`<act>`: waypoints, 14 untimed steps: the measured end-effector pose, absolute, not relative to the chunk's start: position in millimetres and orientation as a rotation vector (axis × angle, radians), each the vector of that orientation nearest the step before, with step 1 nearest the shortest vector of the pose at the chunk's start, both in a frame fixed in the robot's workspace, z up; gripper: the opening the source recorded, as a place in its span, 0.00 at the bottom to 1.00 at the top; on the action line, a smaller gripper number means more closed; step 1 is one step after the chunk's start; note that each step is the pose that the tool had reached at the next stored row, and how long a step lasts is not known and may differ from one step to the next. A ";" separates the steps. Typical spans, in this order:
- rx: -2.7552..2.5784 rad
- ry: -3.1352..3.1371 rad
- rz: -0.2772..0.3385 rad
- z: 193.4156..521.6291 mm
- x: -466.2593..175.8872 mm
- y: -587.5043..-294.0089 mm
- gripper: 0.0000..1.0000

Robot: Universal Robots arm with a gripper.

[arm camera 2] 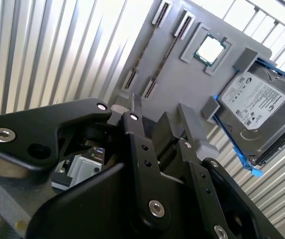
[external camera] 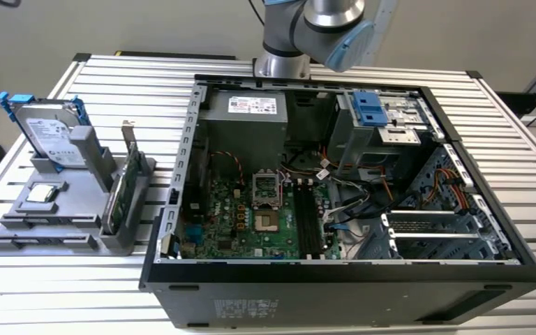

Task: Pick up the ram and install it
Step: 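Pick up the ram and move it above insertion slot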

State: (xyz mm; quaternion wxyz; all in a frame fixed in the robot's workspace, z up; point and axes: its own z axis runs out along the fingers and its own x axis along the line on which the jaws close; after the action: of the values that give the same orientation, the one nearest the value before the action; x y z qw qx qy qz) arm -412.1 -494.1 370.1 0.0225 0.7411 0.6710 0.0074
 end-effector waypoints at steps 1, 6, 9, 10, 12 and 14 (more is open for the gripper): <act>2.295 2.078 0.023 369.9 -412.1 -494.1 1.00; 2.295 2.078 0.023 369.0 -412.1 -494.1 1.00; 2.295 2.078 0.023 368.7 -412.1 -494.1 1.00; 2.295 2.078 0.023 368.5 -412.1 -494.1 1.00; 2.295 2.078 0.023 367.9 -412.1 -494.1 1.00; 2.295 2.078 0.023 366.4 -412.1 -494.1 1.00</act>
State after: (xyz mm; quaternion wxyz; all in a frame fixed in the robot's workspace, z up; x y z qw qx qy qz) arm -412.1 -494.1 366.4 0.0226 0.7411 0.6710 0.0075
